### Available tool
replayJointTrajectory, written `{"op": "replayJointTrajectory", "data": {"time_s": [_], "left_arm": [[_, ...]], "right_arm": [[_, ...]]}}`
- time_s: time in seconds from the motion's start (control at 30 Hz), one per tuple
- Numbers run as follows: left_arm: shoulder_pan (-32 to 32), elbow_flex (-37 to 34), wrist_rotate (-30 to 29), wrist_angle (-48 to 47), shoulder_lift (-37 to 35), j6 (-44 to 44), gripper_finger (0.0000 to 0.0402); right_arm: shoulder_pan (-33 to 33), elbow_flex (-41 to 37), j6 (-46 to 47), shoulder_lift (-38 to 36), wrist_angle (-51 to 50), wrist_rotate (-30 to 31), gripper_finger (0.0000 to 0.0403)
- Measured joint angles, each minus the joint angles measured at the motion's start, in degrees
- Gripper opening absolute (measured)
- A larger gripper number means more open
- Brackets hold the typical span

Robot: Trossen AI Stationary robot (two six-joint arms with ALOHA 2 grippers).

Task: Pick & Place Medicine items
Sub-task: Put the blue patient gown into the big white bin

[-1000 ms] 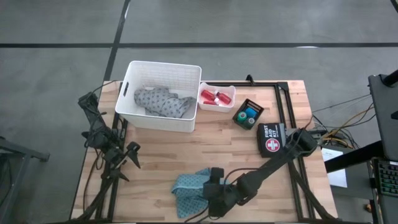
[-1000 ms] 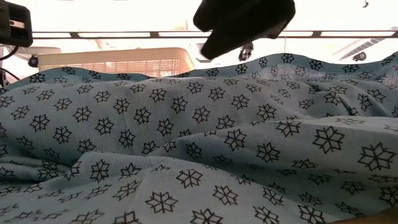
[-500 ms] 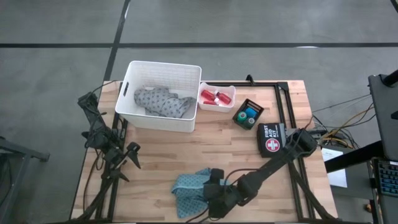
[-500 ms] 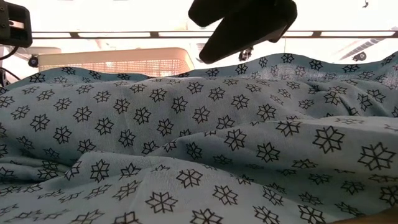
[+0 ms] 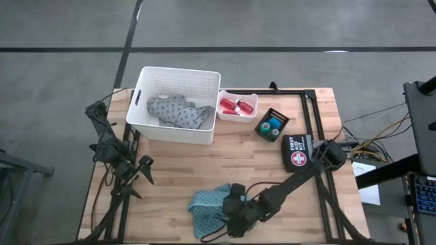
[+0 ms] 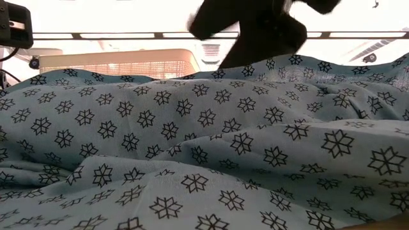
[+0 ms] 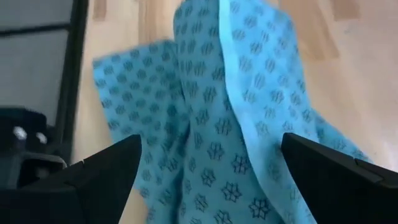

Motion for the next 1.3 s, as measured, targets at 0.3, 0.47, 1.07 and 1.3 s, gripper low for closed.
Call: {"op": "replayJointTrajectory", "data": {"time_s": [0.3,0.47,1.07,1.3], "left_arm": [[-0.02,0.0,0.0,0.01,0.0,0.0,0.0319],[-0.02,0.0,0.01,0.01,0.0,0.0,0.0319],[-0.02,0.0,0.0,0.0,0.0,0.0,0.0319],[-0.02,0.0,0.02,0.01,0.0,0.0,0.032]], "right_arm": [[-0.46,-5.97,-4.46,-0.04,4.28,-1.09,0.0386],[-0.46,-9.82,-4.41,-0.08,8.75,-1.08,0.0386],[-0.39,-10.43,-4.22,5.25,11.53,-2.18,0.0384],[-0.41,-8.67,-6.63,5.27,10.95,-2.44,0.0384]]}}
